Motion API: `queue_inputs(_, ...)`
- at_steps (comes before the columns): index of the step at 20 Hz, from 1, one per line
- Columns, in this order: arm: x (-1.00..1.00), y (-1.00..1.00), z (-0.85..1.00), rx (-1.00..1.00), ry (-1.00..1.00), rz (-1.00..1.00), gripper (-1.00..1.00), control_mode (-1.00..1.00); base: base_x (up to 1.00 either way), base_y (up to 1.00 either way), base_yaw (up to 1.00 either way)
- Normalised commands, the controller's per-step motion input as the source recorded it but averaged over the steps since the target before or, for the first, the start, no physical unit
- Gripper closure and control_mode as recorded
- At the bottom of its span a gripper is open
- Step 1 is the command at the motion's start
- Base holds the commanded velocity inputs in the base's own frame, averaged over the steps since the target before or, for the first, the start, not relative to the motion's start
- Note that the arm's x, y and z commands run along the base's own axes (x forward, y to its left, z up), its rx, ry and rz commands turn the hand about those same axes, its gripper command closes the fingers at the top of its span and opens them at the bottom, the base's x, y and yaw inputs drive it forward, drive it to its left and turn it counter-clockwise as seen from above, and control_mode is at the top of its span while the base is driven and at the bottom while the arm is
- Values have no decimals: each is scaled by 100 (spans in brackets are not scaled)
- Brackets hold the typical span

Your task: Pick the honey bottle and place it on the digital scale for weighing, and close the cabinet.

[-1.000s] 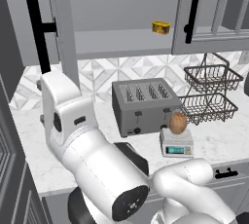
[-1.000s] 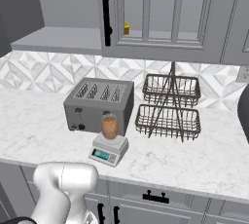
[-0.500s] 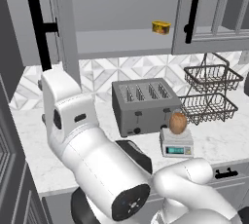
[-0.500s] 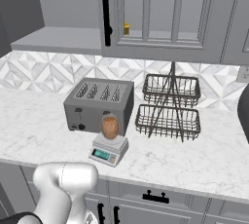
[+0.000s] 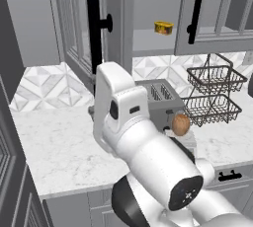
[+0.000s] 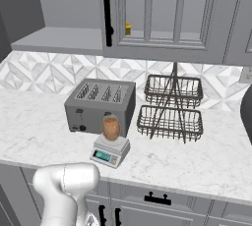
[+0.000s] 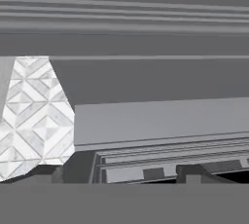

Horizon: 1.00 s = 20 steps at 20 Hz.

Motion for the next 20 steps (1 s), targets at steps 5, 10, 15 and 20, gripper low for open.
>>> queue_inputs(5, 88, -86, -3, 0, -3, -5, -100, -100, 0, 0, 0)
queue_inputs(10, 98, -82, 0, 0, 0, -3, -100, -100, 0, 0, 0)
queue_inputs(15, 100, -60, 0, 0, 0, 0, -100, -100, 0, 0, 0)
queue_inputs(20, 100, -47, -1, 0, 0, 0, -100, -100, 0, 0, 0)
